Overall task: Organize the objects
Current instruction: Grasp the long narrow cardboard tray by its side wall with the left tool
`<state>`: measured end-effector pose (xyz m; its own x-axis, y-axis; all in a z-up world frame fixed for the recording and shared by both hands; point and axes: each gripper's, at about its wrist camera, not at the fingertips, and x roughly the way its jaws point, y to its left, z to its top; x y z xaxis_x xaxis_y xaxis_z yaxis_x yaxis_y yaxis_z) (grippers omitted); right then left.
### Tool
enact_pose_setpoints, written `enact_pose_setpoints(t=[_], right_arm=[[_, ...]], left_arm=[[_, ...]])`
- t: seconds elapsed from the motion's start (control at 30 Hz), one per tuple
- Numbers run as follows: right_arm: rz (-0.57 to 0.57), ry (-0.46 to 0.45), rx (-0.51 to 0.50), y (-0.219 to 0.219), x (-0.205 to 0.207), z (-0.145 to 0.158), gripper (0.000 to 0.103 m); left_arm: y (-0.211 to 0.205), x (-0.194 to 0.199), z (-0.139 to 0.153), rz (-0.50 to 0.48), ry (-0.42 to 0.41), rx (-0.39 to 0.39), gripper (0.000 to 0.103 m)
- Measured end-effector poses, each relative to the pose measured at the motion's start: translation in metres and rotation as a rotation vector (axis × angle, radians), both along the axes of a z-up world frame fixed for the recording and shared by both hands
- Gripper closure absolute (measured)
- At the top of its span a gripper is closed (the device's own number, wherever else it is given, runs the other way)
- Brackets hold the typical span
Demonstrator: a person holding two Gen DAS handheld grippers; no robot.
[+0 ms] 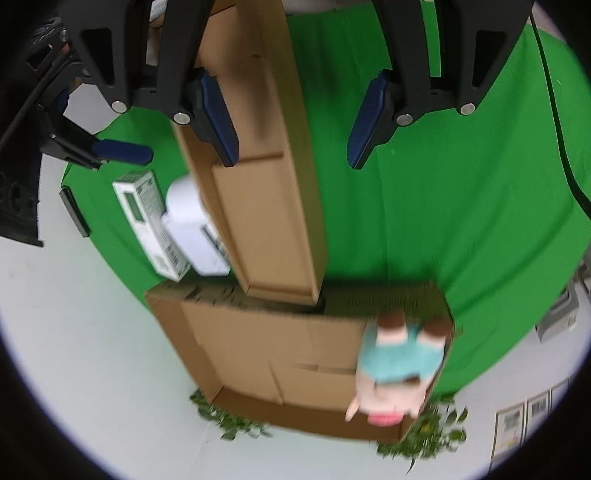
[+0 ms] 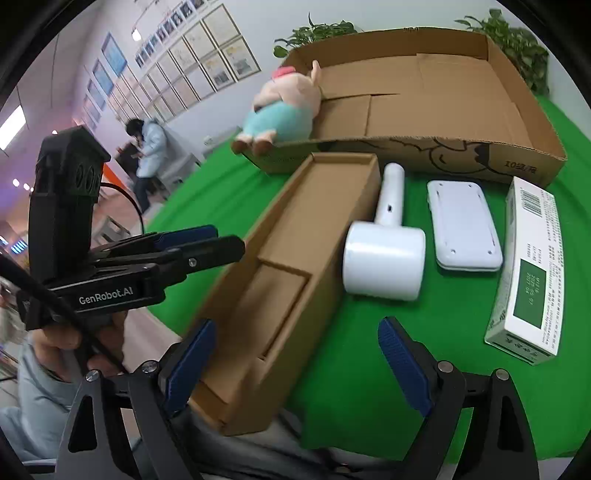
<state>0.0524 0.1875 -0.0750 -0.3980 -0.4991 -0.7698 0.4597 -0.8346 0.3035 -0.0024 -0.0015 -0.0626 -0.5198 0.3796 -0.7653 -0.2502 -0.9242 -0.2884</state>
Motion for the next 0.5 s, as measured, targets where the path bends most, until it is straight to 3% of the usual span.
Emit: enact_pose_setpoints(t=[0.13, 0.2, 0.3, 0.37, 0.4, 0.5], right_arm=[[-0.039, -0.008, 0.040, -0.002, 0.000, -0.007, 0.052], [-0.047, -0.009, 0.029, -0.005, 0.000, -0.007, 0.057], [-0.047, 0.010, 0.059, -0.016, -0.002, -0.006, 0.068], [-0.047, 0.010, 0.063, -0.021, -0.002, -0.006, 0.077], [-0.045, 0.008, 0.063, -0.023, -0.001, -0.006, 0.080], [-0.065, 0.000, 0.062, -0.025, -0.002, -0.007, 0.080]], left_arm=[[0.002, 0.010, -0.011, -0.013, -0.017, -0.002, 0.043], [0.002, 0.015, -0.013, -0.007, -0.018, -0.003, 0.045], [0.003, 0.015, -0.020, 0.001, -0.049, -0.017, 0.068], [0.003, 0.015, -0.023, 0.000, -0.060, 0.010, 0.073], [0.004, 0.016, -0.024, -0.011, -0.063, 0.029, 0.082], [0.013, 0.022, -0.022, -0.005, -0.035, -0.025, 0.084]])
